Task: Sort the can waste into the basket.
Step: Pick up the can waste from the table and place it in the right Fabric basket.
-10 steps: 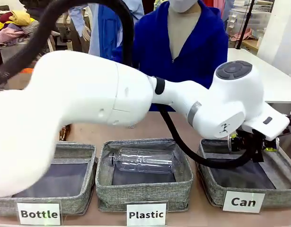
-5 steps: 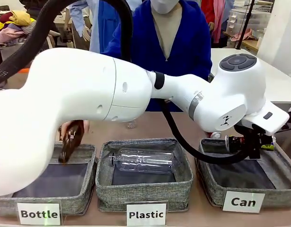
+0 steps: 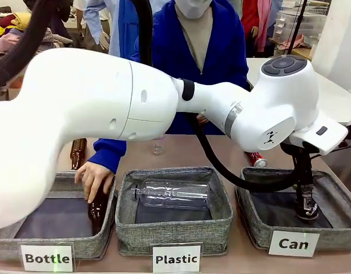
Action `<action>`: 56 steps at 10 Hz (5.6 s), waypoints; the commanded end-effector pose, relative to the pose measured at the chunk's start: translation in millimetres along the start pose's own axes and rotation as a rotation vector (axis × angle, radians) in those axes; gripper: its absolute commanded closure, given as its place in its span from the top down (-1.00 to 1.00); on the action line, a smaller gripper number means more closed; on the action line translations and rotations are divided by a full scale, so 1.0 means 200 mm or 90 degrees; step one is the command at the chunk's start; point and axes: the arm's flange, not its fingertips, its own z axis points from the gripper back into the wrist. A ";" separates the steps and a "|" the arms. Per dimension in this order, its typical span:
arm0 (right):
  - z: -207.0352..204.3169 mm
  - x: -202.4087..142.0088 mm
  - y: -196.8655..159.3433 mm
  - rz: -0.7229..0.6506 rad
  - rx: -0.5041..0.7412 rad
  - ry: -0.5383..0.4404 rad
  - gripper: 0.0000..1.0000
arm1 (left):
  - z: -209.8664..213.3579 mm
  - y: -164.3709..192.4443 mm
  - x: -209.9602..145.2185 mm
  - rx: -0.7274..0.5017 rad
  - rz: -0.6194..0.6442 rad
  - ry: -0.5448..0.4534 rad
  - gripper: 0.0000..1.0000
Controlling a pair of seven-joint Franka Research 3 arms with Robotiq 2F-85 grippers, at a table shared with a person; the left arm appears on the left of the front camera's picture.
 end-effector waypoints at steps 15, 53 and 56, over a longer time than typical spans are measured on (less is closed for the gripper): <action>-0.84 0.33 0.95 0.025 0.252 0.347 1.00 | 1.74 -0.41 -1.80 -0.163 0.759 -0.134 1.00; -2.27 1.15 1.30 0.015 -0.301 0.158 1.00 | 2.31 -1.31 -2.95 -0.194 1.109 -0.475 1.00; -2.51 1.23 1.18 0.031 -0.371 0.079 1.00 | 2.53 -1.72 -2.99 -0.176 1.085 -0.538 1.00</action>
